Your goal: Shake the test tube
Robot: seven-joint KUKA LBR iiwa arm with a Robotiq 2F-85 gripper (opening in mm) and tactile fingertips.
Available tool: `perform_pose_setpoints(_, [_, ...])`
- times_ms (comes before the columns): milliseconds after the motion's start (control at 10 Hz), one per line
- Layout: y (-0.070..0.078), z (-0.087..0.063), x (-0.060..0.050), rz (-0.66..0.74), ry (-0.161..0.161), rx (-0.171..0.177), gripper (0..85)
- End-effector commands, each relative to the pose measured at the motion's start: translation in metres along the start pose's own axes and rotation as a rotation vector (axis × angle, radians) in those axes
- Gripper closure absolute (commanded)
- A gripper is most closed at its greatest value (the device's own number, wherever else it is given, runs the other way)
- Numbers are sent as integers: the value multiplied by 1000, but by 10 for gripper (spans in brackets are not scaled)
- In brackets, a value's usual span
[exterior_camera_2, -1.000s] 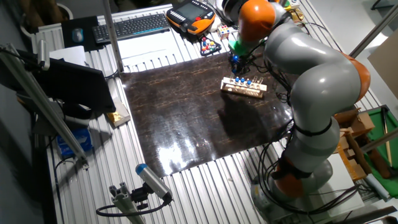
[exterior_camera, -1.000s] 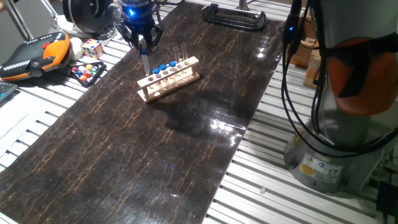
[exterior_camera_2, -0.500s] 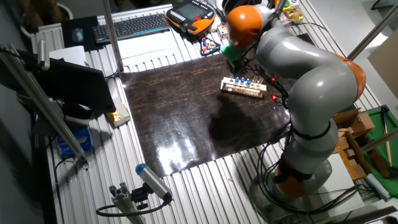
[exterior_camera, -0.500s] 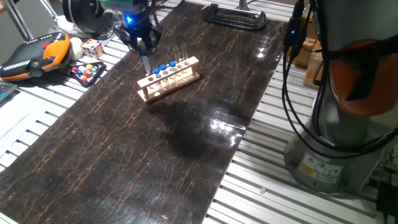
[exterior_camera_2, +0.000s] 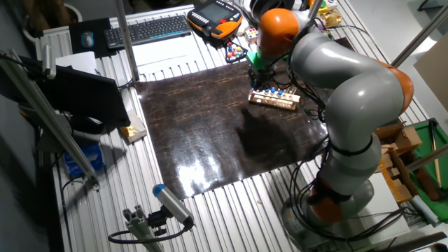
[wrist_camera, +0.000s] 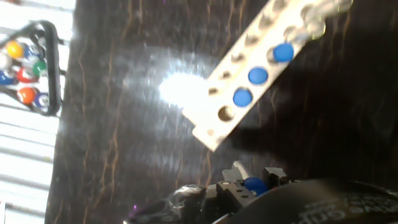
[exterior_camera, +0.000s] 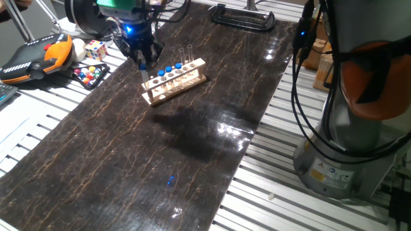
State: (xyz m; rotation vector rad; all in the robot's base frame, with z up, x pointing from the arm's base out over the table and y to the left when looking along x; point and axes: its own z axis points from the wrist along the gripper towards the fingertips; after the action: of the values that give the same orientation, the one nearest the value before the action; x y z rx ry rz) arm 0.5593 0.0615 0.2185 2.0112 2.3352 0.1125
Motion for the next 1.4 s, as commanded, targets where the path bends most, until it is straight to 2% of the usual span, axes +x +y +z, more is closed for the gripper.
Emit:
perform_pose_setpoints(0, [-1, 1, 3, 54, 338, -4, 843])
perform_pose_setpoints(100, [-2, 2, 5, 67, 373, 1, 843])
perform_pose_setpoints(400, [-4, 3, 10, 82, 441, 1, 843])
perform_pose_setpoints(500, [-3, 4, 8, 69, 414, -8, 843])
perform_pose_setpoints(600, [-3, 4, 2, 12, 306, -27, 843])
perform_pose_setpoints(700, [-2, 3, -7, -56, 186, -34, 843])
perform_pose_setpoints(800, [0, 0, -14, -111, 67, -29, 843])
perform_pose_setpoints(900, [1, -3, -19, -151, -29, -20, 843])
perform_pose_setpoints(1100, [1, -9, -26, -187, -147, -10, 843])
perform_pose_setpoints(1300, [1, -10, -29, -180, -226, -12, 843])
